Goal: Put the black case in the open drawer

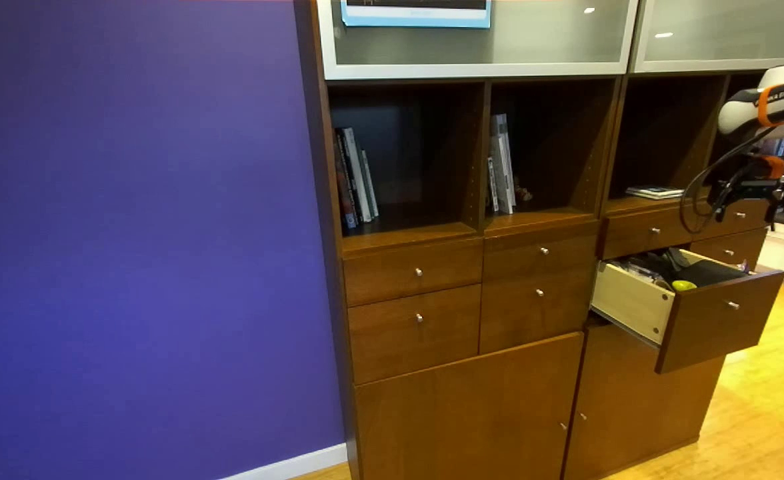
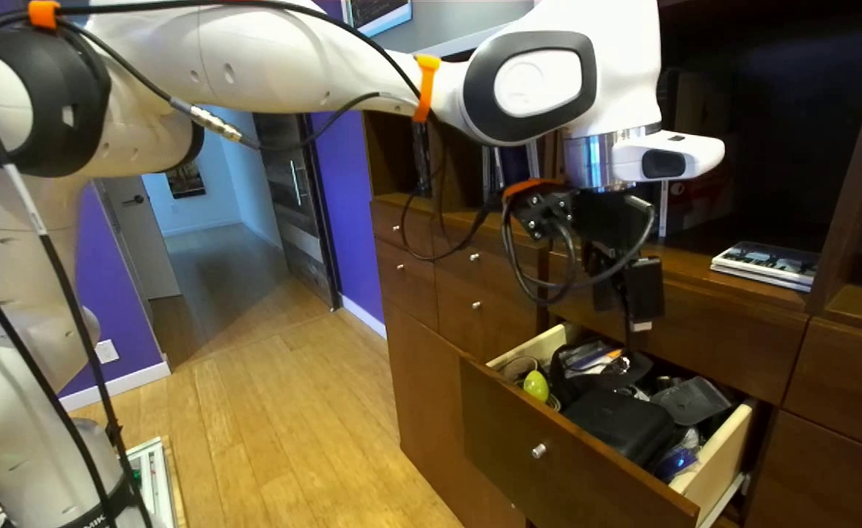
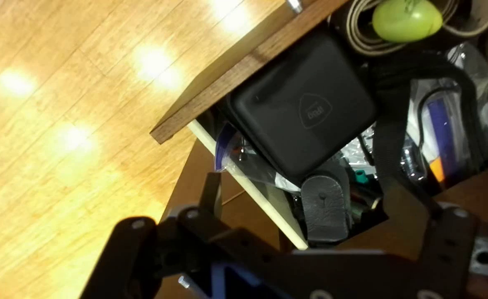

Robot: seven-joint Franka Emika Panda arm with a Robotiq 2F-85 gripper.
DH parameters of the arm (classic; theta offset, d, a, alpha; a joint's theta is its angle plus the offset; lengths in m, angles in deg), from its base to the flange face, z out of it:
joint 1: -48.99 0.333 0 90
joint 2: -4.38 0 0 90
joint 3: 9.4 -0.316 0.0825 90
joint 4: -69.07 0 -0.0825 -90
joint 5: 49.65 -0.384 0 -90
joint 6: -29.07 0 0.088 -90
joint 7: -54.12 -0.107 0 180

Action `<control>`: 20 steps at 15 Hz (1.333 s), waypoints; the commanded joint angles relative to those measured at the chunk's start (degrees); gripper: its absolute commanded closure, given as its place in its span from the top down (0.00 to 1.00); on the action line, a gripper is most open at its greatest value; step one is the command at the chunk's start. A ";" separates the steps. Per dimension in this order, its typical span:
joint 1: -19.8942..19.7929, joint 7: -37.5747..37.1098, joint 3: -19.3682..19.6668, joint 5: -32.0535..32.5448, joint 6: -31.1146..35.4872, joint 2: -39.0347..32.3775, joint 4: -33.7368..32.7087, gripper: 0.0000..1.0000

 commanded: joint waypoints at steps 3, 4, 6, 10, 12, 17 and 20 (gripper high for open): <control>1.78 6.52 -0.26 2.52 -3.39 13.63 10.50 1.00; 2.23 6.79 -0.42 2.91 -4.05 15.63 11.63 1.00; 3.66 5.05 -0.15 3.61 -6.17 19.19 13.24 1.00; 5.59 2.25 -0.29 4.61 -12.86 26.00 16.79 1.00; 6.16 2.93 -0.35 5.72 -14.31 29.24 19.49 1.00; 6.59 4.33 0.20 5.66 -15.14 30.00 19.80 1.00; 6.66 4.41 0.12 5.81 -15.11 31.15 21.19 1.00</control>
